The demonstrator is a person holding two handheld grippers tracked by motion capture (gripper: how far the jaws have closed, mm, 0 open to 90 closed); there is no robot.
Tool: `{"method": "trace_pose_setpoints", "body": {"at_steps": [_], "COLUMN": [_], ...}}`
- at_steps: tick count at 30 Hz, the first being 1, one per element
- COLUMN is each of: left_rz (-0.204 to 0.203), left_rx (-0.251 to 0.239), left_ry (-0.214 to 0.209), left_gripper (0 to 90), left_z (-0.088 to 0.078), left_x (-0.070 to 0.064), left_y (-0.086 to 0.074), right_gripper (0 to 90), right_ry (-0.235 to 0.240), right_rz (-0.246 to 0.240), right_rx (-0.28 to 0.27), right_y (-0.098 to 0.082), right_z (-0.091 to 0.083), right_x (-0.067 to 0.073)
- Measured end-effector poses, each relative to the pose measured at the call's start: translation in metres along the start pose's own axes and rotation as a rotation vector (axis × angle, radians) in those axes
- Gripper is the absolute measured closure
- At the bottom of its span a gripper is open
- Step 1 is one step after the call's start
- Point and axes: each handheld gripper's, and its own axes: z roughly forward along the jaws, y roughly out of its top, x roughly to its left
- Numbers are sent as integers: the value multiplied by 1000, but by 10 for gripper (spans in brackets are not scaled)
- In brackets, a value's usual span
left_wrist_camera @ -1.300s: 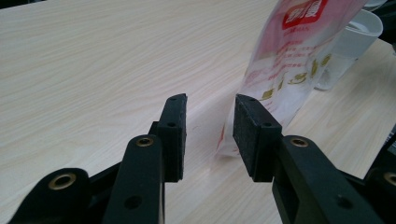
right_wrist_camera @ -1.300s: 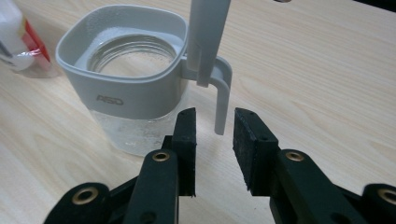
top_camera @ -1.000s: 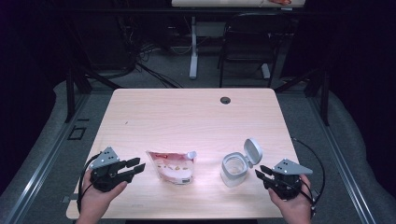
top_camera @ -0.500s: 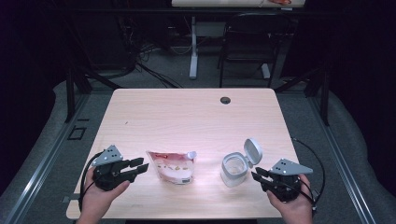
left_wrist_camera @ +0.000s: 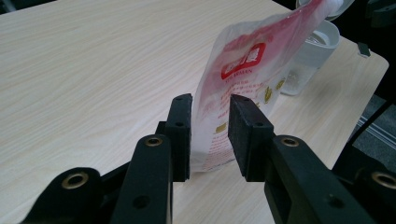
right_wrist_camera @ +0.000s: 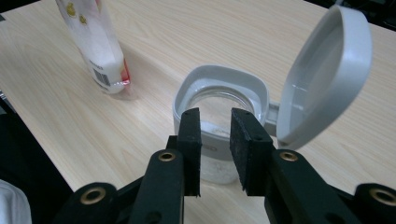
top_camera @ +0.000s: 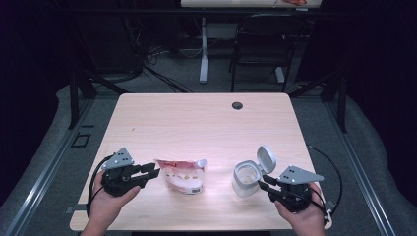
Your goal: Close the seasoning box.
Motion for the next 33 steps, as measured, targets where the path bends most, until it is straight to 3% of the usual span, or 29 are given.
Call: {"method": "trace_pose_setpoints", "body": {"at_steps": [10,16,28,33], "left_rz": [31,23,35,42], "left_rx": [2,16,15,16], "left_ry": [15,0,-26,-25], "left_gripper": [727,711,757,768], "left_z": [-1,3,4,6], "left_x": [0,3,6,5], "left_y": [12,18,14,12], "right_gripper": [735,737,716,716], "right_ry": [49,78,157,150], "right_rz": [-26,-63,-88,-101], "right_rx": [-25,-32,-54,-53], "right_y": [17,32,56,61], "right_z": [10,21,46,53], "right_x": [8,17,29,33]}}
